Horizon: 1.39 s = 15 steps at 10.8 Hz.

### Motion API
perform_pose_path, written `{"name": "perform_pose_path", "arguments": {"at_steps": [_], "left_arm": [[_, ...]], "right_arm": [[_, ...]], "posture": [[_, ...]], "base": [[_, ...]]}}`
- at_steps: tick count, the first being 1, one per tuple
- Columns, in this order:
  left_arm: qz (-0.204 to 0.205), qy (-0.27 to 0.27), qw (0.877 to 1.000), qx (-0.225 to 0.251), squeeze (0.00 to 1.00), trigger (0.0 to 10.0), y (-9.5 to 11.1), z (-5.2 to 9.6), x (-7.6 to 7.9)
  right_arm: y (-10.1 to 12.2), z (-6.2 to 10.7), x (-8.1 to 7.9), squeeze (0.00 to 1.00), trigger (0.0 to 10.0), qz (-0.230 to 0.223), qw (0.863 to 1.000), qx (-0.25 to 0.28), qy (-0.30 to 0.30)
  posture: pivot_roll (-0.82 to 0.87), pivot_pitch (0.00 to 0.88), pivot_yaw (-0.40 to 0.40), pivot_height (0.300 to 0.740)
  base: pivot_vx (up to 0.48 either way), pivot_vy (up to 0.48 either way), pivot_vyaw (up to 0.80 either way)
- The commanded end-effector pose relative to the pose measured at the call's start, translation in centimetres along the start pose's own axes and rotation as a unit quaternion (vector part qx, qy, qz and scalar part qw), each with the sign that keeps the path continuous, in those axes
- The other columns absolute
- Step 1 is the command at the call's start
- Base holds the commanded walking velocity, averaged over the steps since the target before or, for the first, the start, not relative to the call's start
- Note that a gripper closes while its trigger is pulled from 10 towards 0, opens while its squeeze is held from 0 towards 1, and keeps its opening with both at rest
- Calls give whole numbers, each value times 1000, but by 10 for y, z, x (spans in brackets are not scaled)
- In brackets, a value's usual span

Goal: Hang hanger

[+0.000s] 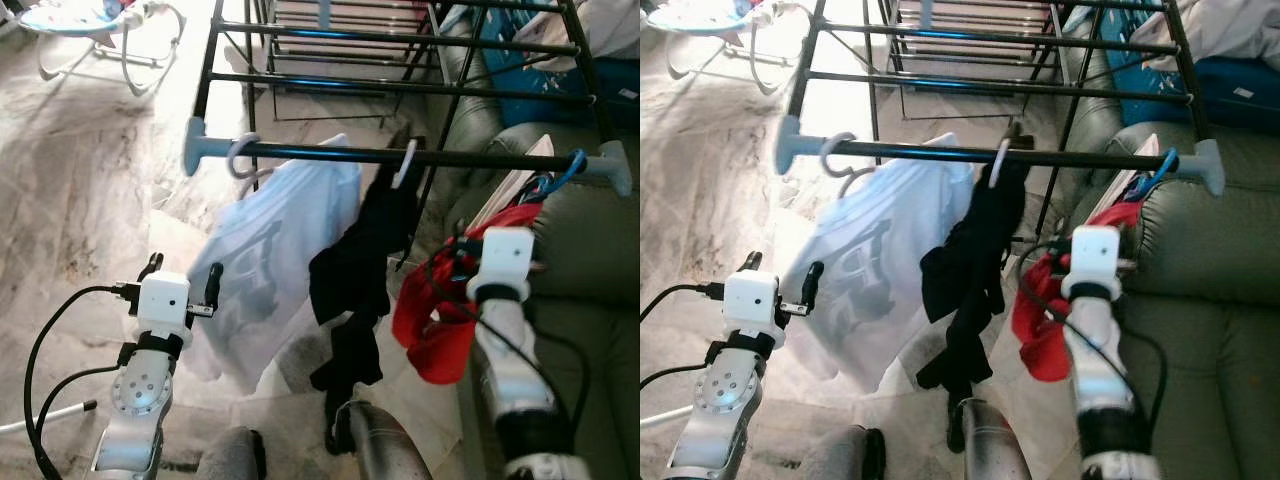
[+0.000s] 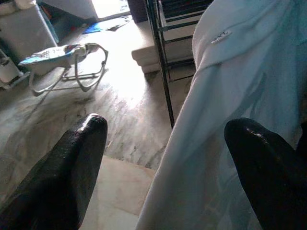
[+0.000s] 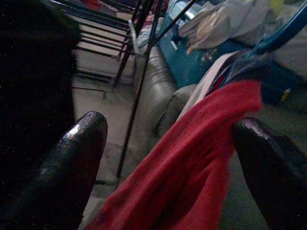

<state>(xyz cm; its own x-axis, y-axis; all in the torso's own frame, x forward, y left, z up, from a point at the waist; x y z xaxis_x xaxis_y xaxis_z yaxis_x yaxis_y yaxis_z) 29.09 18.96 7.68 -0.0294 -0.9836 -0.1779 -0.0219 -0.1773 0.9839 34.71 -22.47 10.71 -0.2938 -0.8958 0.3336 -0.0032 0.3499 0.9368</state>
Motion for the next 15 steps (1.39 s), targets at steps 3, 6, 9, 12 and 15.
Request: {"name": "perform_pose_path", "arguments": {"at_steps": [3, 6, 9, 12, 15], "left_arm": [[-6, 4, 1000, -7, 0, 10000, -2, 3, -4], [-5, 1, 1000, -9, 0, 10000, -2, 3, -1], [-3, -6, 1000, -9, 0, 10000, -2, -1, 2], [-1, -7, 1000, -9, 0, 10000, -3, -4, 4], [12, -10, 1000, -14, 0, 10000, -5, -7, 7]], "right_arm": [[-1, 1, 7, 0, 10000, 11, 999, -2, -30], [-5, 29, 0, 0, 10000, 36, 999, 10, -10], [-9, 58, 16, 0, 10000, 81, 997, 17, -9], [-9, 66, 27, 0, 10000, 85, 996, 11, -10], [-21, 52, 10, 0, 10000, 20, 999, -33, 25]], "posture": [[18, 241, -31, 740], [0, 248, -27, 740], [-20, 246, -20, 740], [-38, 237, -19, 740], [-36, 224, -26, 740]], "base": [[0, 0, 0], [0, 0, 0], [0, 0, -533], [0, 0, -533], [0, 0, 0]]}}
Point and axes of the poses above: a point about 5 cm out from each wrist's last joint towards the gripper, its own z axis pointing back from the gripper into the wrist, its own y axis along the axis of the wrist's last joint, x = y × z, the point moved 5 cm from there along -z, pointing out of the wrist towards the gripper, and after that the axes turned 4 degrees about z, right-handed, at the moved point
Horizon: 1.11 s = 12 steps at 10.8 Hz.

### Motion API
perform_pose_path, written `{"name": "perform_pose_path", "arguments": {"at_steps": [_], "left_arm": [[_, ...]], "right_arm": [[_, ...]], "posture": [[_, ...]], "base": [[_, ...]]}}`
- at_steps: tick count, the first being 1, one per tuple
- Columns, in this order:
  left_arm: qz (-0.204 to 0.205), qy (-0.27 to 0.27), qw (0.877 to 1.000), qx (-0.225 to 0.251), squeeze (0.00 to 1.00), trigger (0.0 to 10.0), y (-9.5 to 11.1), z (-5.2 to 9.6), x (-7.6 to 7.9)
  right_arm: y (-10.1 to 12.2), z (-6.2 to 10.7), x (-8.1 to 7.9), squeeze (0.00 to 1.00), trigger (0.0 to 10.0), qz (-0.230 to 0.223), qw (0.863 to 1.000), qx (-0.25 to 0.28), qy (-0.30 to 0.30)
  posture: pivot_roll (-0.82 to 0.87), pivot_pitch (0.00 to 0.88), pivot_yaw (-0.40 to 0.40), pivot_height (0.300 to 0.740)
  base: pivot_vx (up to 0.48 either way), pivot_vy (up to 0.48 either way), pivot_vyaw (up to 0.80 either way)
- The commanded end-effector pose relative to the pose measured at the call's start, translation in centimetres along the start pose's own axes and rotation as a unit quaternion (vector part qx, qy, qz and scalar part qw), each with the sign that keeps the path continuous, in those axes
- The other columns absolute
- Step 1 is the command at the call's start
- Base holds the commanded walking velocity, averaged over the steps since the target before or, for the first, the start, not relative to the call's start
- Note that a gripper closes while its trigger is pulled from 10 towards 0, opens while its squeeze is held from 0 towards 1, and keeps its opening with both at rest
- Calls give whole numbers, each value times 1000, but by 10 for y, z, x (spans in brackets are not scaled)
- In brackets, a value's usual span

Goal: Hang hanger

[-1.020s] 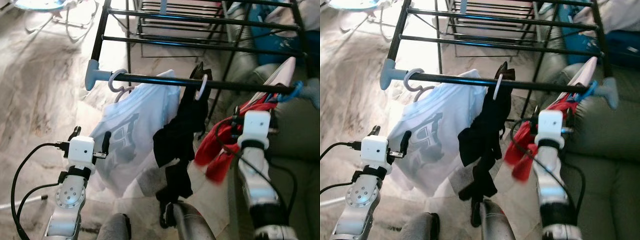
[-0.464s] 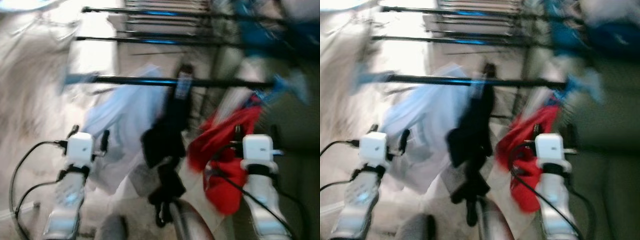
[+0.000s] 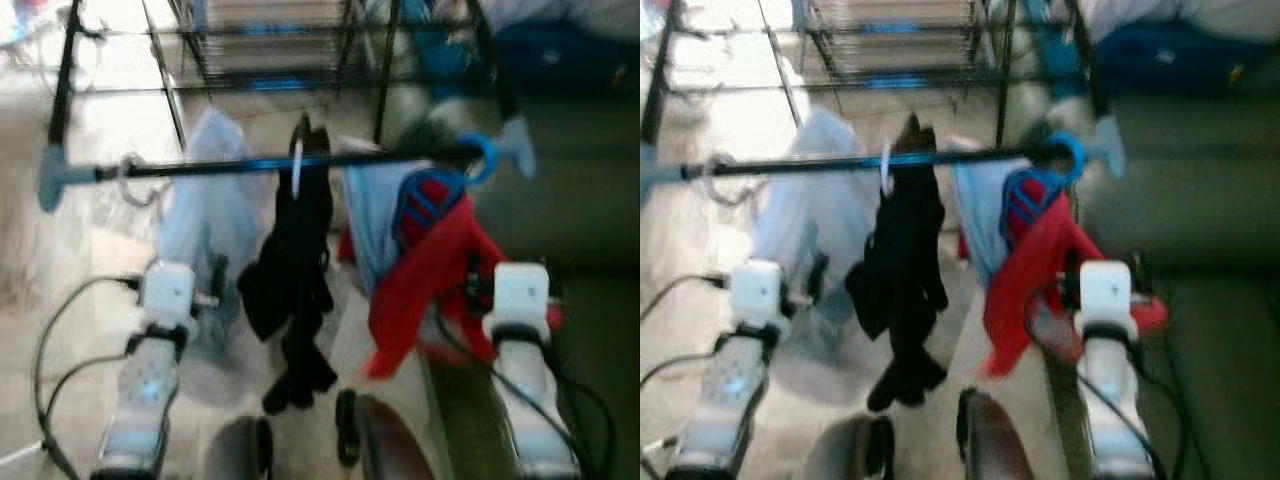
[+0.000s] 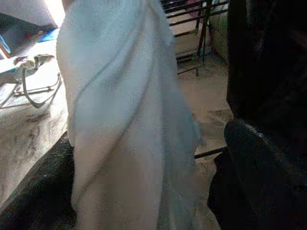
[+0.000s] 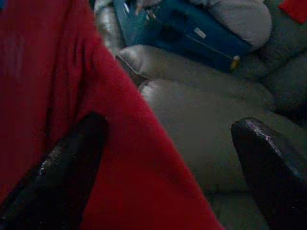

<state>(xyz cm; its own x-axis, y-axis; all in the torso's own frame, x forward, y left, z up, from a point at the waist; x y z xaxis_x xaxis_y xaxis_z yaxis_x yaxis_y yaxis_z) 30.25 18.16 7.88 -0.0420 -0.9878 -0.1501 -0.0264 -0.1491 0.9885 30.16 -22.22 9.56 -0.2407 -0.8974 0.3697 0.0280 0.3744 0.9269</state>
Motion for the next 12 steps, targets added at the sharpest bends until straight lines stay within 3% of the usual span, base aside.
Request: {"name": "perform_pose_path", "arguments": {"at_steps": [1, 4, 6, 11, 12], "left_arm": [[-7, -1, 1000, -16, 0, 10000, -8, 5, -4], [-4, 4, 1000, -22, 0, 10000, -12, 8, -3], [-11, 2, 1000, -20, 0, 10000, -11, 10, -3], [-14, -3, 1000, -21, 0, 10000, -12, 11, -1], [-16, -5, 1000, -23, 0, 10000, -13, 14, -1]], "right_arm": [[-9, 2, -4, 0, 10000, -5, 1000, -16, 14], [-8, -3, -23, 0, 10000, -21, 996, -13, 84], [-11, -5, -29, 0, 10000, -25, 992, -19, 125], [-9, -16, -12, 0, 10000, -13, 994, -9, 108], [3, -16, 3, 0, 10000, 16, 998, 23, 61]], "posture": [[-32, 224, -27, 740], [-25, 224, -35, 740], [-23, 229, -32, 740], [-20, 233, -37, 740], [-20, 234, -39, 740]], "base": [[0, 307, 0], [0, 445, 0], [0, 124, 0], [0, 0, 0], [0, 0, 0]]}}
Point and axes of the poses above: a point about 5 cm out from each wrist's last joint towards the gripper, its own z axis pointing back from the gripper into the wrist, its own y axis along the axis of the wrist's last joint, x = y × z, the point moved 5 cm from there along -z, pointing out of the wrist towards the gripper, and after that the axes turned 4 degrees about z, right-handed, at the moved point
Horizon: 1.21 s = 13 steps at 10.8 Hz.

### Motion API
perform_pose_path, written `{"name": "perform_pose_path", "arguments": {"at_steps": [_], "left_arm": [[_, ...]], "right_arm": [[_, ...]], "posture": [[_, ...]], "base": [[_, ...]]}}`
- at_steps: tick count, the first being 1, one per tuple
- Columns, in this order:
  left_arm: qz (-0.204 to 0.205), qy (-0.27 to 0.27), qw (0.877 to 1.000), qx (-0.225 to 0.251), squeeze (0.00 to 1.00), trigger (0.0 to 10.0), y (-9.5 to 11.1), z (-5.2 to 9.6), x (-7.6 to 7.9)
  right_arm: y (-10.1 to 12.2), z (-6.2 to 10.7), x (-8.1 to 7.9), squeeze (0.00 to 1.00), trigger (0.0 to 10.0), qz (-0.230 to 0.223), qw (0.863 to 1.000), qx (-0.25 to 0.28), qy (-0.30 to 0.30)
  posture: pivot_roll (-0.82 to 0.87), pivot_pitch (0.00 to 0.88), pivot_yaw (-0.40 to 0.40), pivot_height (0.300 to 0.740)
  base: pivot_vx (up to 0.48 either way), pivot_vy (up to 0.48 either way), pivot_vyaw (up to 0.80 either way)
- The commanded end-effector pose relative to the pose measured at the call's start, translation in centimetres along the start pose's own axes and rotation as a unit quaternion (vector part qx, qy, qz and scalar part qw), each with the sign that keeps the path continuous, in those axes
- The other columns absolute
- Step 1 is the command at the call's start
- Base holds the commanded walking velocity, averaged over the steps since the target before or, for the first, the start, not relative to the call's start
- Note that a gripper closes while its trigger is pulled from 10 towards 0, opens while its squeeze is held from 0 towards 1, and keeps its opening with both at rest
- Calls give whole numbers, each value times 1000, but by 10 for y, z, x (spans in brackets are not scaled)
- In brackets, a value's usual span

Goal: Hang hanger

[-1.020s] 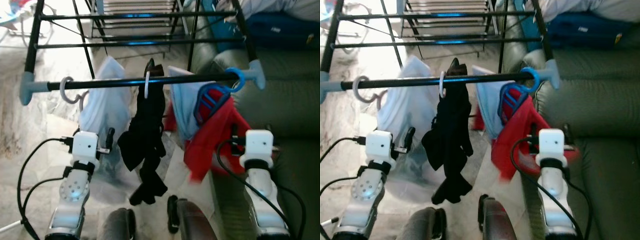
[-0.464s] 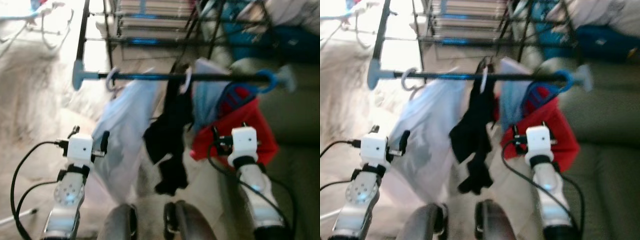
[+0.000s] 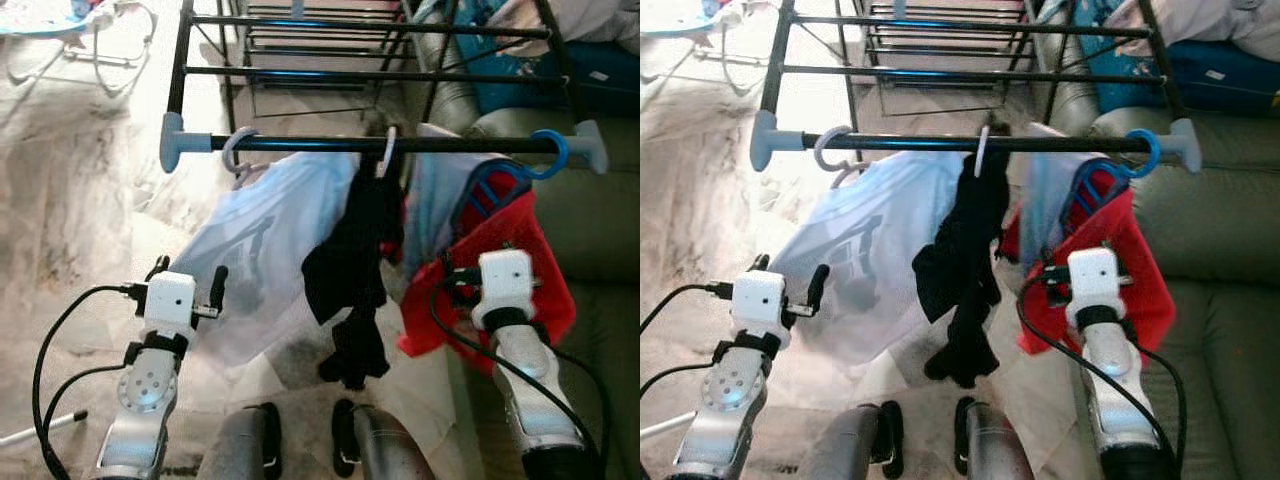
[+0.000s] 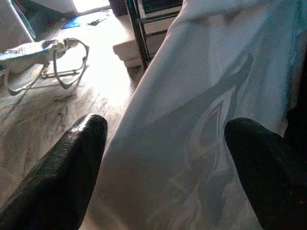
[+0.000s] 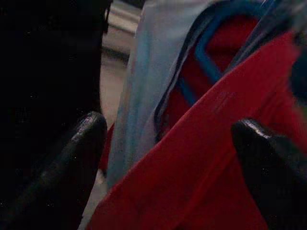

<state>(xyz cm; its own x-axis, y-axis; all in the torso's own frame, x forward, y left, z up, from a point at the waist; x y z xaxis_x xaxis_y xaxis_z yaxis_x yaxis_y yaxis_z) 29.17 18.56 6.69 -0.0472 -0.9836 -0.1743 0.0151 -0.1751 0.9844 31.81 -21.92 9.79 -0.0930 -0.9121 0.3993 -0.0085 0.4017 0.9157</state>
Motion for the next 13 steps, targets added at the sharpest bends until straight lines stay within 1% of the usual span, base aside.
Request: {"name": "perform_pose_path", "arguments": {"at_steps": [1, 2, 3, 4, 6, 7, 9, 10, 11, 12, 13], "left_arm": [[-10, -14, 1000, -2, 0, 10000, -2, 7, 0], [-20, -43, 999, 8, 0, 10000, 1, 12, 5], [-40, -78, 996, 1, 0, 10000, -5, 25, 11], [-41, -88, 995, -7, 0, 10000, -9, 30, 13], [-27, -93, 995, -18, 0, 10000, -13, 32, 15], [-26, -94, 995, -18, 0, 10000, -13, 32, 17], [-26, -98, 995, -17, 0, 10000, -12, 31, 22], [-27, -99, 995, -15, 0, 10000, -11, 29, 22], [-29, -98, 995, -14, 0, 10000, -10, 28, 20], [-30, -96, 995, -14, 0, 10000, -10, 28, 19], [-30, -94, 995, -14, 0, 10000, -10, 29, 20]], "right_arm": [[4, 6, 16, 0, 10000, 20, 999, 10, -31], [5, 9, 20, 0, 10000, 26, 999, 13, -42], [5, 11, 26, 0, 10000, 41, 998, 13, -49], [9, 6, 32, 0, 10000, 51, 997, 20, -58], [10, 2, 39, 0, 10000, 69, 995, 19, -65], [1, -2, 39, 0, 10000, 63, 997, -2, -52], [-19, -13, 38, 0, 0, 39, 998, -49, -14], [-22, -20, 40, 0, 0, 31, 998, -54, 8], [-23, -27, 43, 0, 0, 17, 998, -59, 17], [-18, -40, 47, 0, 0, 4, 998, -59, 32], [-13, -47, 52, 0, 0, -9, 998, -58, 29]], "posture": [[-24, 243, -40, 740], [-25, 250, -41, 740], [-25, 257, -39, 740], [-22, 260, -40, 740], [-23, 259, -45, 740], [-24, 260, -44, 740], [-19, 261, -37, 740], [-16, 263, -36, 740], [-14, 265, -37, 740], [-12, 264, -38, 740], [-6, 263, -42, 740]], "base": [[0, 0, 0], [0, 0, 0], [0, 0, 0], [0, 0, 0], [0, 0, 0], [0, 0, 0], [0, 0, 0], [0, 0, 0], [0, 0, 0], [0, 0, 0], [0, 0, 0]]}}
Point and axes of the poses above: a point about 5 cm out from each wrist's last joint towards the gripper, its own z axis pointing back from the gripper into the wrist, its own y axis along the axis of the wrist's last joint, x = y × z, the point moved 5 cm from there along -z, pointing out of the wrist towards the gripper, and after that the axes turned 4 degrees about z, right-handed, at the moved point
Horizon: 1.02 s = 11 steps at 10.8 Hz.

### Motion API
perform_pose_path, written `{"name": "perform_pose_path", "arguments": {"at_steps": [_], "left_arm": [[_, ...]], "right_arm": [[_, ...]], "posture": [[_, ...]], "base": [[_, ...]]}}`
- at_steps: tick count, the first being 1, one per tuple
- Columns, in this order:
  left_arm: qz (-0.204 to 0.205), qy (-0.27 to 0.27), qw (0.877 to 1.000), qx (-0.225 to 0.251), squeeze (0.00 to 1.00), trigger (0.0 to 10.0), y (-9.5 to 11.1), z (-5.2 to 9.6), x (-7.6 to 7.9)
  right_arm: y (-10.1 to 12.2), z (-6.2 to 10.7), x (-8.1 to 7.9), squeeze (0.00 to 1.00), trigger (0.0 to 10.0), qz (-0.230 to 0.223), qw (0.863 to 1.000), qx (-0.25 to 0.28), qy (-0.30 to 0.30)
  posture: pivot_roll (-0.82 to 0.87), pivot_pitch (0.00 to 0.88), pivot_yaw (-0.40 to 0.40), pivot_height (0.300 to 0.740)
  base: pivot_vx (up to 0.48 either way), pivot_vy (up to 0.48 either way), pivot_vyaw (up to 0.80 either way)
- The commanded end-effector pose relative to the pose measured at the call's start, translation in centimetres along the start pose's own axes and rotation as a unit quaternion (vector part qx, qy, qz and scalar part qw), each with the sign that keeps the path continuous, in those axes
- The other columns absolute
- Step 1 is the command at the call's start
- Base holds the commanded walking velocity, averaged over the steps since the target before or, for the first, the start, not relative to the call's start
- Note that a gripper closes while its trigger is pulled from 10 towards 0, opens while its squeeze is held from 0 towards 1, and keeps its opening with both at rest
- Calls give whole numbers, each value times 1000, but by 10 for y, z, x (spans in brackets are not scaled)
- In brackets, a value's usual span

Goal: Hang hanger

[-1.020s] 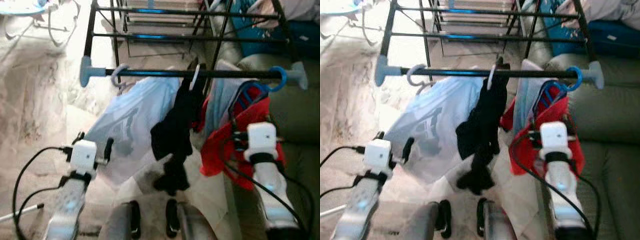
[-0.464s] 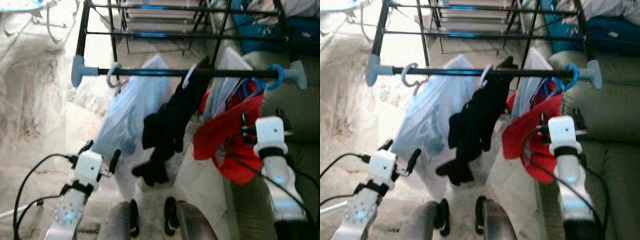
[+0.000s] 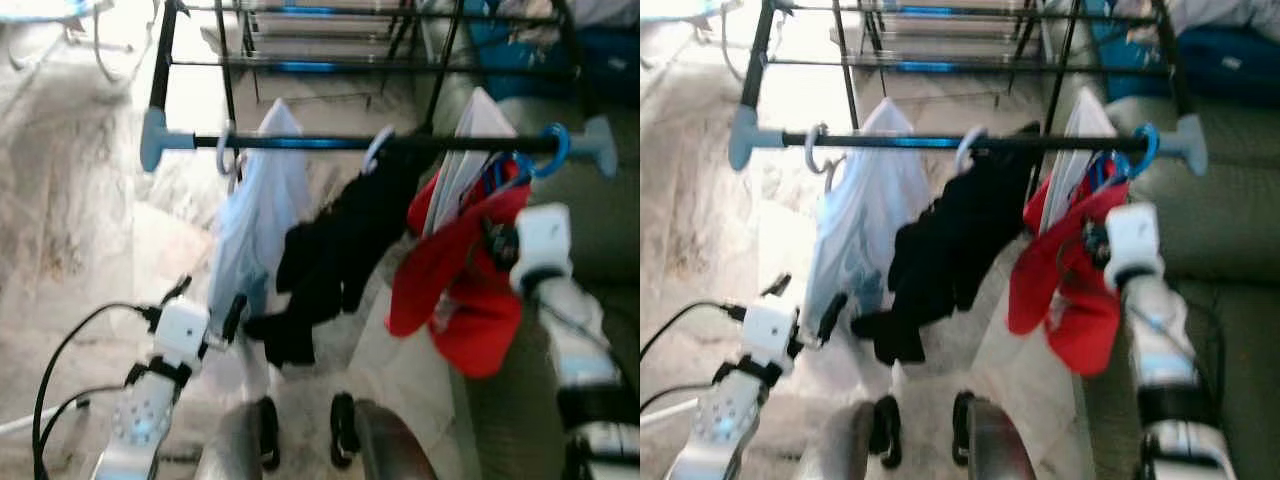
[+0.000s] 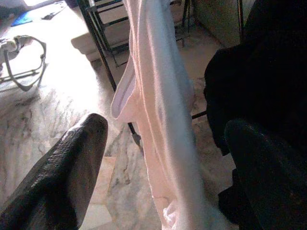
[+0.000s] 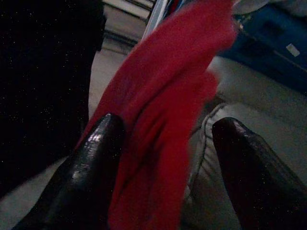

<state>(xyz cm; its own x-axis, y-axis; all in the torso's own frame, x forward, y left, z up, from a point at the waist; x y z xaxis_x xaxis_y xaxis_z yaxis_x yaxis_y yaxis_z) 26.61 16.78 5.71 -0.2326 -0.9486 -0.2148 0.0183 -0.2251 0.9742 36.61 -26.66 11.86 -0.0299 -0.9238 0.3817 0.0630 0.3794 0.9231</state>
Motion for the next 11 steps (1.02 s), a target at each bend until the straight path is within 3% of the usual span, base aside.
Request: {"name": "perform_pose_path", "arguments": {"at_steps": [1, 3, 6, 9, 11], "left_arm": [[-2, 0, 1000, -9, 0, 10000, -3, 5, 2], [0, 1, 1000, -9, 0, 10000, -3, 4, 3], [-1, -2, 1000, -8, 0, 10000, -3, 1, 4], [0, -1, 1000, -8, 0, 10000, -3, 0, 6], [-1, 0, 1000, -9, 0, 10000, -4, 0, 5]], "right_arm": [[-14, 4, 4, 0, 0, -22, 999, -28, -4], [-19, 10, -6, 0, 0, -41, 999, -26, 14], [-27, 17, -3, 0, 0, -58, 997, -37, 17], [-24, 15, -2, 0, 0, -59, 998, -31, 19], [-13, 11, -11, 0, 0, -67, 997, -10, 29]], "posture": [[-3, 261, -46, 740], [-12, 266, -45, 740], [-21, 264, -44, 740], [-23, 257, -48, 740], [-18, 256, -49, 740]], "base": [[0, 0, 0], [0, 0, 0], [0, 0, 0], [0, 0, 0], [0, 0, 0]]}}
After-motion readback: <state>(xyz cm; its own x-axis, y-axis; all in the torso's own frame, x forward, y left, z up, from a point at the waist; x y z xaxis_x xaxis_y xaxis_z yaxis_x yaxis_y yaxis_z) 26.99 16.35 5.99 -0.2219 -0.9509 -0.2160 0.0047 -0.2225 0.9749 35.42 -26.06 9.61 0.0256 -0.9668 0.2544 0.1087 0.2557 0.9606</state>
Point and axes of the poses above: a point about 5 cm out from each wrist's last joint towards the gripper, its own z axis pointing back from the gripper into the wrist, its own y axis along the axis of the wrist's last joint, x = y × z, the point moved 5 cm from there along -z, pointing out of the wrist towards the gripper, and after that the axes turned 4 degrees about z, right-handed, at the moved point
